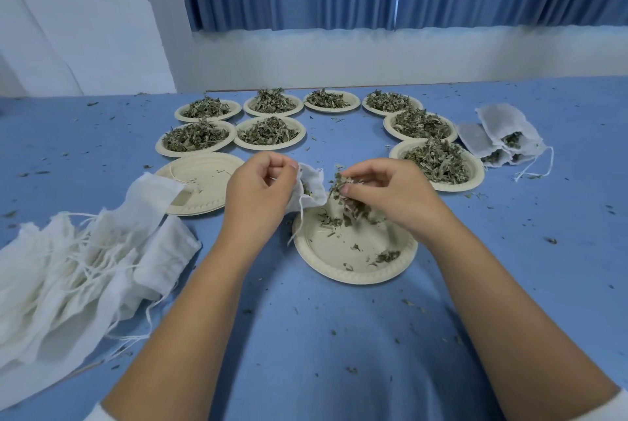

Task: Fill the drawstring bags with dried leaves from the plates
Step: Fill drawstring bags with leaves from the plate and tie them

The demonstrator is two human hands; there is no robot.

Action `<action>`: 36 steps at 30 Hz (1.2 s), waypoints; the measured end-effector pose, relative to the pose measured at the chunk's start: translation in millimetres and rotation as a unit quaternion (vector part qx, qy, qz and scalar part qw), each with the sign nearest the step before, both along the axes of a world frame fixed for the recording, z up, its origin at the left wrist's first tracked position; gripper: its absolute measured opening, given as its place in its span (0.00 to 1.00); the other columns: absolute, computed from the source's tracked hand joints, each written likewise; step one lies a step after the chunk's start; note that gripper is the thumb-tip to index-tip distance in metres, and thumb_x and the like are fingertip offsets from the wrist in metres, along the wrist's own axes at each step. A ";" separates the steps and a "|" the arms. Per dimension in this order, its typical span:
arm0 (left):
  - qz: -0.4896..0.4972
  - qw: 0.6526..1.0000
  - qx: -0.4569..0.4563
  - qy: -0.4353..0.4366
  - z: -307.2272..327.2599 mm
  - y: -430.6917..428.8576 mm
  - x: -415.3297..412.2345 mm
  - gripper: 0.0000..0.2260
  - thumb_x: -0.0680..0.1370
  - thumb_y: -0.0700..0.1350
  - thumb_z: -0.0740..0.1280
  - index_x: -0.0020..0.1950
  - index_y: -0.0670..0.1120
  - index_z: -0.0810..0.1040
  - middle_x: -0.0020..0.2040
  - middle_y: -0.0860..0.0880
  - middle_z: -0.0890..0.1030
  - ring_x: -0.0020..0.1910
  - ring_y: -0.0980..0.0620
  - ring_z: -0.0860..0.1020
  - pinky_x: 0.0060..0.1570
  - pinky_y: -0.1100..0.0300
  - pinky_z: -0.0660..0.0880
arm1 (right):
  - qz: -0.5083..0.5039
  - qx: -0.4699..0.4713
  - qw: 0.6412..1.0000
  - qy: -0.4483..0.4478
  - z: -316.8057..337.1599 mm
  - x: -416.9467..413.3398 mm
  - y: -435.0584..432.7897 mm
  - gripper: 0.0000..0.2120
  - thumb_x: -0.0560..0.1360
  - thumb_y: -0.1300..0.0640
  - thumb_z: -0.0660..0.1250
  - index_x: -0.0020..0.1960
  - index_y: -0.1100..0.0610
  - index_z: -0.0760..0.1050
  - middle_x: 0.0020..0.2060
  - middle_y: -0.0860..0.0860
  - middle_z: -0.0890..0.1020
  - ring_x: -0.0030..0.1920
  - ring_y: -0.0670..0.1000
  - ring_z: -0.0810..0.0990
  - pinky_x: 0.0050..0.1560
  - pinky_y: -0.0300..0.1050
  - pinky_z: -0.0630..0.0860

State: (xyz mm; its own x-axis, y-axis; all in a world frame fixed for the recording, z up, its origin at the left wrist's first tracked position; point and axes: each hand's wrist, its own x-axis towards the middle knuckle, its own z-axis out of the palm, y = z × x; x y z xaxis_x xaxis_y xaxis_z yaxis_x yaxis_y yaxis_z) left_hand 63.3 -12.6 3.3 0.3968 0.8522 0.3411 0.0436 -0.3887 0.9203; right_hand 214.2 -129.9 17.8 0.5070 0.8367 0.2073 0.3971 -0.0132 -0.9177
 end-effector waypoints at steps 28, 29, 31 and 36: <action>-0.048 0.981 -0.175 -0.066 10.4 -16.5 6.5 0.07 0.79 0.40 0.65 0.43 0.46 0.80 0.20 0.58 0.69 0.19 0.61 0.64 0.21 0.71 0.62 | -0.033 0.140 0.988 -0.050 -18.4 -34.3 15.8 0.14 0.71 0.65 0.72 0.42 0.44 0.80 0.37 0.42 0.83 0.36 0.41 0.79 0.41 0.32 0.76; -0.049 0.983 -0.166 -0.060 9.8 -16.2 6.5 0.07 0.79 0.40 0.65 0.43 0.46 0.80 0.20 0.58 0.69 0.19 0.61 0.64 0.21 0.71 0.63 | -0.034 0.130 0.988 -0.077 -18.9 -33.9 16.2 0.15 0.71 0.65 0.72 0.42 0.44 0.80 0.36 0.40 0.82 0.35 0.40 0.79 0.41 0.30 0.75; -0.056 0.986 -0.149 -0.046 8.4 -15.4 6.8 0.07 0.79 0.41 0.65 0.43 0.46 0.80 0.21 0.58 0.69 0.20 0.61 0.65 0.23 0.70 0.64 | -0.036 0.108 0.987 -0.118 -19.3 -33.3 16.9 0.15 0.71 0.65 0.72 0.43 0.44 0.80 0.36 0.39 0.81 0.35 0.39 0.78 0.41 0.28 0.73; -0.101 0.987 -0.128 0.003 4.6 -18.9 10.5 0.06 0.79 0.41 0.67 0.43 0.46 0.80 0.23 0.58 0.73 0.22 0.62 0.69 0.30 0.67 0.67 | -0.060 0.058 0.985 -0.149 -21.4 -27.1 17.8 0.09 0.70 0.65 0.72 0.44 0.52 0.78 0.34 0.44 0.81 0.32 0.43 0.77 0.38 0.32 0.75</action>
State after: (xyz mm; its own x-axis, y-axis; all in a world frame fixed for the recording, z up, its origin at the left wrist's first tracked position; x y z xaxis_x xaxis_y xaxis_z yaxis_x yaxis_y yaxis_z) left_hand 73.9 -31.4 7.9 0.5681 0.8138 0.1224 -0.0044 -0.1457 0.9893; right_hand 187.1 -112.0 -3.6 0.5024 0.7367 0.4526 0.6511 0.0220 -0.7587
